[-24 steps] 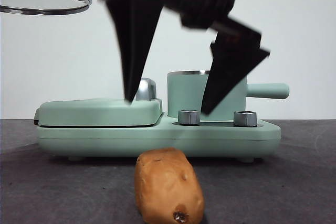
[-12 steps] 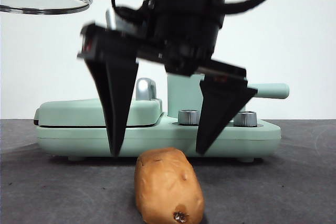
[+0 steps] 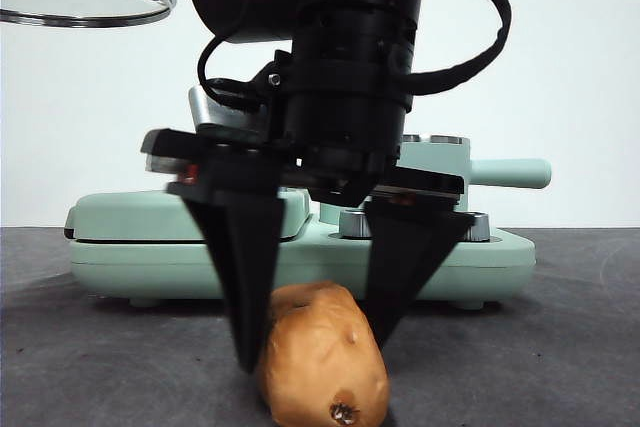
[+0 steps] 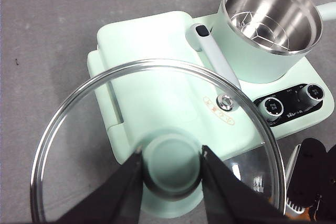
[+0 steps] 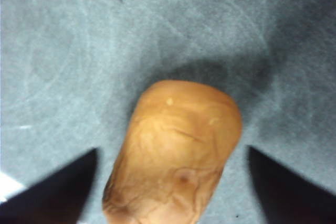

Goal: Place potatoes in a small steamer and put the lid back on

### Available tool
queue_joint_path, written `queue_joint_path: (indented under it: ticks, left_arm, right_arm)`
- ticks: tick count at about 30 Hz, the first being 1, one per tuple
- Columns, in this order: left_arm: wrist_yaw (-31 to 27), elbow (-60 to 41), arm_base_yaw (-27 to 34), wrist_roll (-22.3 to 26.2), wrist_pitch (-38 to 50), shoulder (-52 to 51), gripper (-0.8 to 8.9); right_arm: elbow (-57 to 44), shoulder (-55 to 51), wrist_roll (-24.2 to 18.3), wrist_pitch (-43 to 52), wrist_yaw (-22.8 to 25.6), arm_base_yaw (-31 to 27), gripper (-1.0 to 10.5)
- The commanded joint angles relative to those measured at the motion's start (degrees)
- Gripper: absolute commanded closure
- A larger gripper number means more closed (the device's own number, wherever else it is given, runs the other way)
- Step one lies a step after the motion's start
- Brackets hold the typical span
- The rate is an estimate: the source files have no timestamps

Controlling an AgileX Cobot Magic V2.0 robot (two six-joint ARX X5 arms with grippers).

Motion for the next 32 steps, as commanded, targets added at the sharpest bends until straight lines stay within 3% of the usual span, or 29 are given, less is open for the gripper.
queue_joint_path:
  ticks: [1,9,14,22,32]
  left_arm:
    - [0.0,0.9,-0.2,-0.1,1.7,0.0,7.96]
    - [0.0,0.9,-0.2,0.0,1.7,0.0,7.96]
    - [0.0,0.9,-0.2,0.0,1.7,0.0,7.96]
    - [0.0,0.9,-0.2,0.0,1.7,0.0,7.96]
    - [0.1,0.9,-0.2,0.0,1.7,0.0,7.96]
  right_arm:
    - [1.1,0.9,-0.7,-0.2,-1.0,0.7,6.9]
    - [3.1,0.8,-0.7,-2.7,-0.9,0.3,6.9]
    - [10.5,0.7,-3.4,-12.0,-0.2,-1.1,6.9]
    - [25.5,0.7,-6.6,-24.1,5.2,-4.7,6.9]
    - [36.1,0.8,-10.7,-20.0,6.4,-15.9,6.9]
